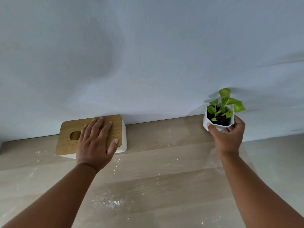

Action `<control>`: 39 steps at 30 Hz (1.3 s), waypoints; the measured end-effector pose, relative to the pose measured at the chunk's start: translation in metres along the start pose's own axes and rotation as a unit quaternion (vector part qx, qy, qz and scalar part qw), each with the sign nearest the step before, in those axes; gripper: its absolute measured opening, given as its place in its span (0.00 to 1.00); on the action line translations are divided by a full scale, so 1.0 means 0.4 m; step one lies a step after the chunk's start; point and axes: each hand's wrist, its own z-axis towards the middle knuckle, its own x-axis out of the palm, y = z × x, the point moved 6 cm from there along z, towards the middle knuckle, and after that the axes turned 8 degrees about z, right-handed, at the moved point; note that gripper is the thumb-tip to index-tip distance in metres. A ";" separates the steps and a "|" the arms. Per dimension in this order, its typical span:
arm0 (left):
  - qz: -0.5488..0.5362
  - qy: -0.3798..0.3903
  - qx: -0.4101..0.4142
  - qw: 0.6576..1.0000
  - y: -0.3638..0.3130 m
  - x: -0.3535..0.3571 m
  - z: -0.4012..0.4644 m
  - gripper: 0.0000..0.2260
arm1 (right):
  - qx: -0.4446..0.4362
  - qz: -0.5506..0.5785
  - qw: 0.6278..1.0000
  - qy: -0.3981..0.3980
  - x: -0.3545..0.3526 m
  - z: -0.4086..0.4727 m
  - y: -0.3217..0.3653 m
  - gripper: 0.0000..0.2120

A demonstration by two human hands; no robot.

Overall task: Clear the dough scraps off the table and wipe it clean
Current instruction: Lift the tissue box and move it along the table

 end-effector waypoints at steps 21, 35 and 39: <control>0.004 0.017 -0.002 1.000 -0.009 -0.015 0.003 0.30 | 0.043 0.042 0.997 -0.052 -0.038 0.029 -0.054 0.39; -0.007 0.031 -0.002 0.999 -0.001 -0.009 0.003 0.30 | 0.069 0.024 0.996 -0.058 -0.049 -0.035 -0.051 0.56; -0.018 0.044 -0.004 0.999 0.001 -0.012 0.002 0.30 | 0.058 -0.006 0.995 -0.086 -0.061 -0.123 -0.029 0.51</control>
